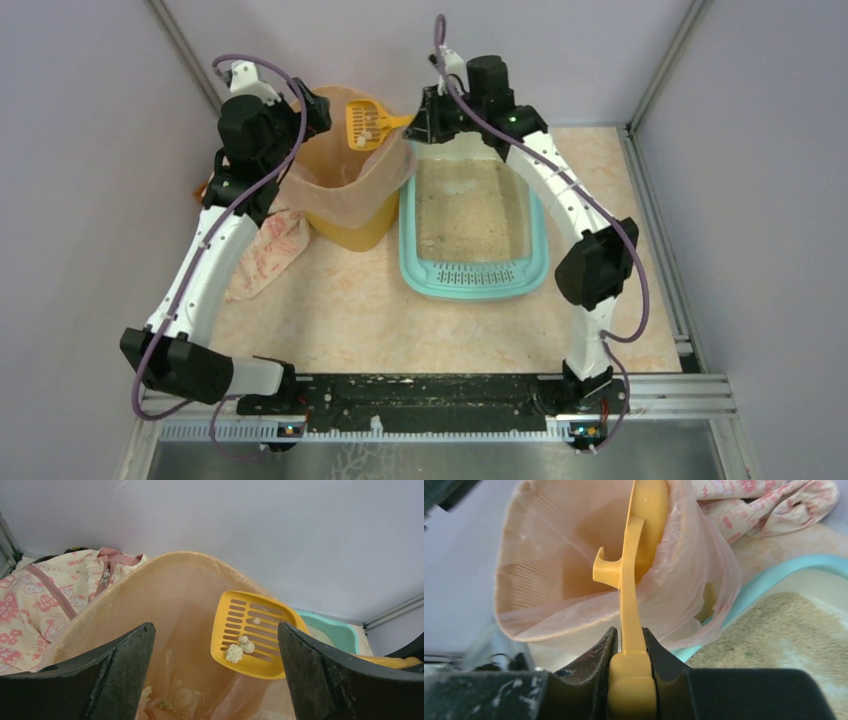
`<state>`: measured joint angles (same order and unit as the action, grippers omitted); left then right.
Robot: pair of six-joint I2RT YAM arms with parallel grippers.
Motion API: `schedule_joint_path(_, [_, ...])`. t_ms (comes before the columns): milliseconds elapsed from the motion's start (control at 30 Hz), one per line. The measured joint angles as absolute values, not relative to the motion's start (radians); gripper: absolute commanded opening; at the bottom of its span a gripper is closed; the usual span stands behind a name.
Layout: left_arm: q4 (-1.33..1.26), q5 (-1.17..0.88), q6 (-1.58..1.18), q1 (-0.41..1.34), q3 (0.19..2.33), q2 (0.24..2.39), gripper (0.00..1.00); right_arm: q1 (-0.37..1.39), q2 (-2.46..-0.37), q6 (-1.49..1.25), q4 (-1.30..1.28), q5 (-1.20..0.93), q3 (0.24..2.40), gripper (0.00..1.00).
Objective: Clean the litter box
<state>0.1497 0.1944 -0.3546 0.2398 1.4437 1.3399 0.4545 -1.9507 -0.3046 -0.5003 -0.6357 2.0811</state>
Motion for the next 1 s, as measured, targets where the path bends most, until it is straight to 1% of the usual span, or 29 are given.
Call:
schedule_joint_path(267, [0.157,0.190,-0.360,0.237,1.442,1.343,0.97,0.633,-1.876,-0.006,-0.532,-0.313,2.061,0.00])
schedule_joint_path(533, [0.156,0.181,-0.367,0.237,1.441,1.373,0.97,0.763,-1.765,0.205,-0.513,-0.077,2.060,0.00])
schedule_joint_path(767, [0.146,0.173,-0.369,0.233,1.441,1.399,0.97,0.810,-1.759,0.311,-0.524,0.018,2.060,0.00])
schedule_joint_path(1000, [0.136,0.170,-0.373,0.231,1.441,1.412,0.97,0.795,-1.759,0.312,-0.524,0.041,2.062,0.00])
